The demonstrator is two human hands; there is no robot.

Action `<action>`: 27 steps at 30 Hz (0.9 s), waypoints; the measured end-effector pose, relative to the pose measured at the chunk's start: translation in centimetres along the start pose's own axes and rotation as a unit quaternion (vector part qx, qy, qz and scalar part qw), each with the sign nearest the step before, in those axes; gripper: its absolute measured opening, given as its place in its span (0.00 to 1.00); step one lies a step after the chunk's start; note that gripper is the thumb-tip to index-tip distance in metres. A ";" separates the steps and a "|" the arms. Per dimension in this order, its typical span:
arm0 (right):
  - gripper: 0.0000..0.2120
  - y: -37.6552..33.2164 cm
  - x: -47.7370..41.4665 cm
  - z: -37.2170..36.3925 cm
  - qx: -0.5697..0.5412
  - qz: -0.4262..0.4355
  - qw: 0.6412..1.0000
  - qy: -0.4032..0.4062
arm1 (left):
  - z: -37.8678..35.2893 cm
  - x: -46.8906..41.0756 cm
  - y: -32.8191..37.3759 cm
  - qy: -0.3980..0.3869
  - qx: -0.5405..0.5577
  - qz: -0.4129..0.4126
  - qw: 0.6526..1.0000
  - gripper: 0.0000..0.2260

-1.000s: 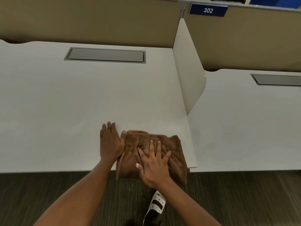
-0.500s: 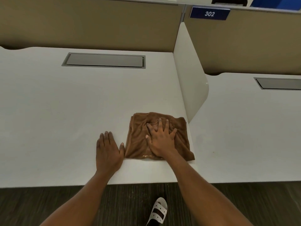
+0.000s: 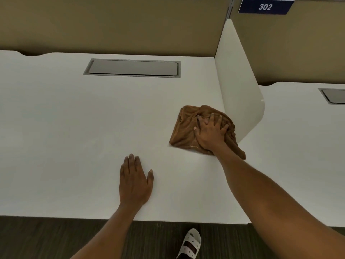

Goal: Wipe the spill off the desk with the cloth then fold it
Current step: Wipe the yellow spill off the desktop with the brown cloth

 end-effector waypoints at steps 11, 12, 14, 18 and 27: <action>0.31 0.2 3.1 -0.2 0.013 -0.015 1.000 0.000 | 0.3 0.1 0.1 -0.013 0.015 0.018 1.000 0.31; 0.32 0.3 3.8 -0.3 0.013 -0.019 1.000 0.001 | 0.4 0.1 0.1 -0.012 0.017 0.017 1.000 0.31; 0.33 0.4 5.3 -0.5 0.019 -0.028 0.999 -0.002 | 0.4 0.1 0.1 -0.012 0.016 0.015 1.000 0.31; 0.33 0.7 8.7 -1.0 0.025 -0.046 0.999 -0.007 | 0.6 0.1 0.2 -0.010 0.018 0.011 1.000 0.30; 0.34 2.1 18.3 -2.6 -0.001 -0.072 0.997 -0.021 | 1.2 0.5 1.1 -0.021 0.019 0.004 1.000 0.29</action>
Point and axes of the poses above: each hand's wrist, its own x-axis away from the middle knuckle, its own z-axis out of the back of the hand, y = z × x, the point moved 8 cm from there along -x, towards the middle knuckle, and after that the axes turned 14 degrees about x, right-handed, at the moved point
